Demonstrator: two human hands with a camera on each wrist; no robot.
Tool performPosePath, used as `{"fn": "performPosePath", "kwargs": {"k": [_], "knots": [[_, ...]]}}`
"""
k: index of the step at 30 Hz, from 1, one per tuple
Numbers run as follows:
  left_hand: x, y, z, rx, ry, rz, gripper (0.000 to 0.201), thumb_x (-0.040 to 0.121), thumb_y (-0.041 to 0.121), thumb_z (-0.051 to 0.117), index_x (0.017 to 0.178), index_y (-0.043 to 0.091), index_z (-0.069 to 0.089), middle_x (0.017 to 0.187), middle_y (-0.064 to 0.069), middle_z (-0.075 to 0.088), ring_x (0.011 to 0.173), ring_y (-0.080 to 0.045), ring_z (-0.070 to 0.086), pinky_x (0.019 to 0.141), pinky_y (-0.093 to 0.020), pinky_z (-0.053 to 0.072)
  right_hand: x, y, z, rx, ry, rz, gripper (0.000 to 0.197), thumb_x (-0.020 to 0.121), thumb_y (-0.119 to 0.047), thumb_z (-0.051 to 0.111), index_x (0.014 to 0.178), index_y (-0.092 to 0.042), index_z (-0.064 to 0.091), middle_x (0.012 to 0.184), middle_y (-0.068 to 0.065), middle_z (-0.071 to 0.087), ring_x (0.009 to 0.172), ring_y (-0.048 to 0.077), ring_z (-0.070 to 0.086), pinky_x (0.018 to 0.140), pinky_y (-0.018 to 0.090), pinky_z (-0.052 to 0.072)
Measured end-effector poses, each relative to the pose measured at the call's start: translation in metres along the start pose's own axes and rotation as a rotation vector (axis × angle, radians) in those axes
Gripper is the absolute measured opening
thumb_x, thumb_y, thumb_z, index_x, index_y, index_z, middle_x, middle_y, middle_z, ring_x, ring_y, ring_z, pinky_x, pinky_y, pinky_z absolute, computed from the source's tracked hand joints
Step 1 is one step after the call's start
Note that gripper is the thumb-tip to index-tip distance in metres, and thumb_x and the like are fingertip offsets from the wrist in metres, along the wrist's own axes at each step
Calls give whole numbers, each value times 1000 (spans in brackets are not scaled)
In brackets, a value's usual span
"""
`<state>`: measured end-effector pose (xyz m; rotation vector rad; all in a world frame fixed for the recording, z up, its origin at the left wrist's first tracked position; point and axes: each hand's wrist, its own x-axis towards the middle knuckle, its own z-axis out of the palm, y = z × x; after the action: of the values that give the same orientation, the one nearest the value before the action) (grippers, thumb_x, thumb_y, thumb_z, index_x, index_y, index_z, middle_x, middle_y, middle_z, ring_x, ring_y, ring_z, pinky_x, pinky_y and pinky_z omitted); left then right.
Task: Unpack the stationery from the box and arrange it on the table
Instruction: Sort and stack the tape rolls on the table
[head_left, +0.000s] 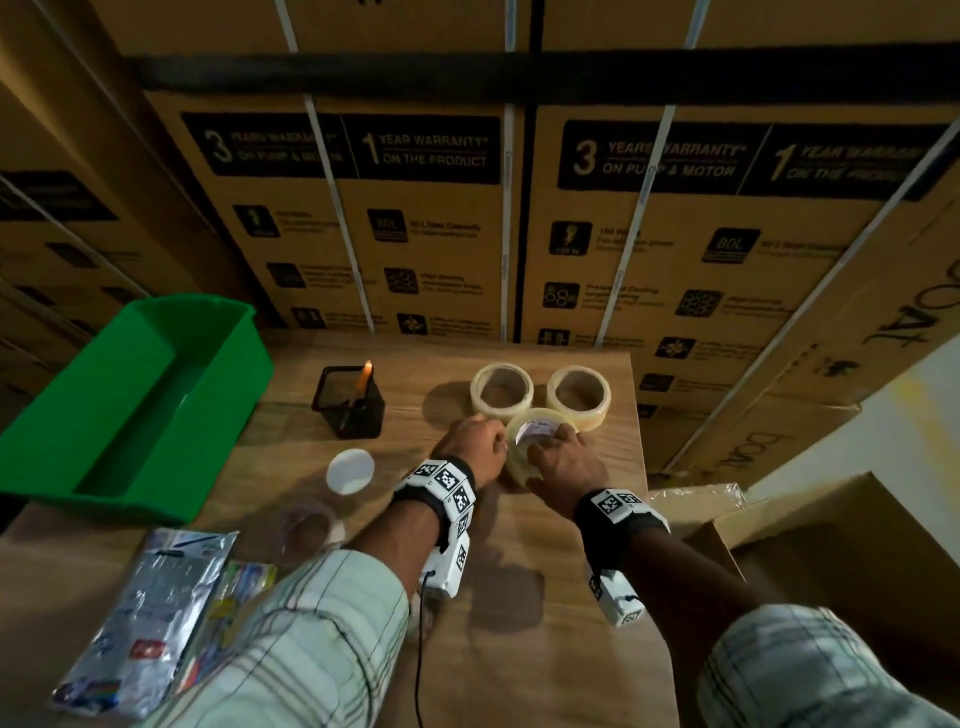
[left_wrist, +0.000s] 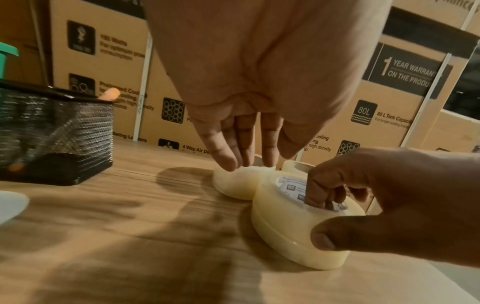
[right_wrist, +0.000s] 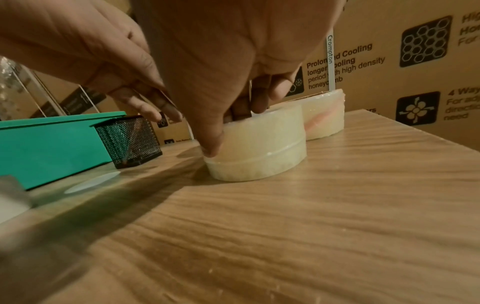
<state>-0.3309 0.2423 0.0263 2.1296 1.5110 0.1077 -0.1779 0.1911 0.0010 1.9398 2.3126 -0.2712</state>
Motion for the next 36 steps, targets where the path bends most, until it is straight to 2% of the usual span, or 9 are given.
{"fn": "performPosePath", "kwargs": {"k": [5, 10, 12, 17, 22, 27, 32, 34, 36], "knots": [[29, 7, 7, -6, 31, 16, 38, 90, 19, 54, 128, 16, 52, 132, -8, 48, 118, -28, 53, 97, -37, 46, 4, 13, 0, 132, 115, 100, 64, 78, -54, 62, 132, -28, 42, 137, 10, 41, 126, 34, 37, 99, 46, 35], [49, 9, 19, -23, -109, -62, 78, 86, 29, 65, 151, 17, 21, 160, -10, 13, 144, -28, 26, 113, -40, 33, 17, 41, 2, 158, -22, 251, 98, 75, -68, 57, 150, -31, 5, 159, 13, 0, 147, 33, 1, 115, 53, 17], [53, 8, 22, -18, -155, -70, 84, 84, 28, 69, 151, 11, 20, 159, -13, 14, 144, -28, 25, 114, -37, 30, 22, 48, 7, 214, -63, 282, 106, 72, -71, 60, 151, -29, 3, 159, 12, 1, 147, 31, -3, 117, 51, 16], [60, 8, 24, -33, -160, 23, 68, 83, 15, 66, 143, 10, 34, 149, -12, 33, 134, -30, 39, 108, -34, 36, 32, 48, 13, 235, -98, 220, 116, 71, -68, 65, 152, -15, 0, 157, 18, 11, 146, 38, -3, 117, 48, 13], [61, 12, 26, -3, -180, 48, 67, 85, 12, 60, 145, 11, 31, 148, -11, 34, 135, -30, 39, 110, -39, 37, 36, 46, 7, 252, -142, 227, 117, 72, -63, 67, 152, -16, -3, 158, 16, 6, 146, 35, -5, 119, 49, 14], [50, 12, 15, -24, -88, 42, 64, 90, 23, 61, 146, 11, 33, 155, -11, 25, 142, -26, 29, 114, -33, 28, 18, 41, 3, 281, -2, 230, 104, 77, -61, 64, 151, -20, 3, 160, 12, 4, 147, 30, 0, 118, 48, 14], [25, 15, -8, 12, -22, 42, 45, 90, 28, 60, 130, 12, 50, 136, -10, 51, 125, -29, 49, 103, -38, 42, -12, 37, -7, 251, 93, 200, 79, 83, -54, 60, 145, -20, 24, 153, 11, 25, 141, 31, 22, 112, 47, 24], [9, 23, -14, 17, -14, 62, 30, 90, 28, 59, 116, 13, 59, 119, -9, 62, 111, -28, 58, 93, -38, 49, -26, 34, -12, 238, 132, 160, 60, 87, -40, 61, 138, -18, 39, 144, 12, 39, 131, 35, 38, 104, 48, 36], [-10, 32, -18, 17, 10, 75, 18, 91, 26, 56, 103, 15, 64, 103, -8, 68, 95, -26, 63, 84, -37, 53, -39, 28, -16, 201, 224, 88, 40, 84, -17, 63, 123, -15, 55, 121, 15, 56, 104, 38, 58, 80, 45, 51]]}}
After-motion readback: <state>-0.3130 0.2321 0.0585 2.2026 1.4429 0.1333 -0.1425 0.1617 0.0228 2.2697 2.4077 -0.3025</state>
